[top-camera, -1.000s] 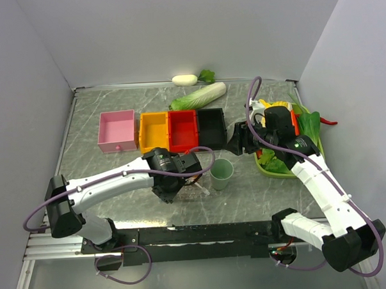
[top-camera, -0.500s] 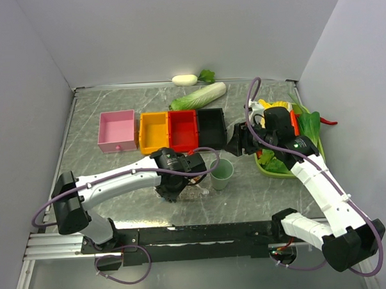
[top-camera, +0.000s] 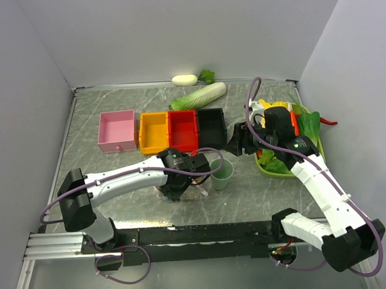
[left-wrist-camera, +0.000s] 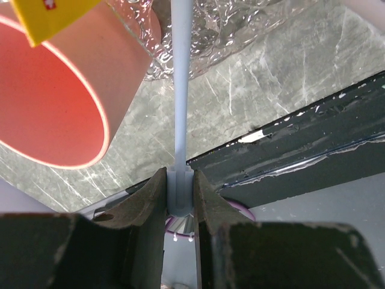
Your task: Prepare toiletry sets of a toothbrush and toothpaste on the tray
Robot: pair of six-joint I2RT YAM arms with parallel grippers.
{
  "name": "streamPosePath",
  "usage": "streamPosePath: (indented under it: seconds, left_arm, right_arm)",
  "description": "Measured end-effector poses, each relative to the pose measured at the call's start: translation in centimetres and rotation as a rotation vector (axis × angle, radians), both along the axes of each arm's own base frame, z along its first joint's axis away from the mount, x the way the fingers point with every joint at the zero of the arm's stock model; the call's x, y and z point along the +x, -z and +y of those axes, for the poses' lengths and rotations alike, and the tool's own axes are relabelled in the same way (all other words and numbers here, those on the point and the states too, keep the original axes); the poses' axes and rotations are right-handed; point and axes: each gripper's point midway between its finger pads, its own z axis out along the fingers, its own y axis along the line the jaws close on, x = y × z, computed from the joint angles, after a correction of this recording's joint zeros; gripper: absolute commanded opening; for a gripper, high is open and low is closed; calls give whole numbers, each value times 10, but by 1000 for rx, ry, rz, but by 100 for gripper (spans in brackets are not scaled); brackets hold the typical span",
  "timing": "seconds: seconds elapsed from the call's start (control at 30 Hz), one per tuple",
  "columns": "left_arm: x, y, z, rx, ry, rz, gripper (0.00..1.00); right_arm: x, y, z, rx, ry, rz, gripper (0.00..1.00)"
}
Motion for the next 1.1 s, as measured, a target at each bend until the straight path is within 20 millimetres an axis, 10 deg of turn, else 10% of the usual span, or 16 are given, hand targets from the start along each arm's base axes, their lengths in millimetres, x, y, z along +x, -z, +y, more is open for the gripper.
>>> streamPosePath:
  seconds: [1.1]
  left_arm:
    - [10,-19,-13,-77,-2,-62,96]
  right_arm:
    - [0,-2,-1,5,3,-7,78]
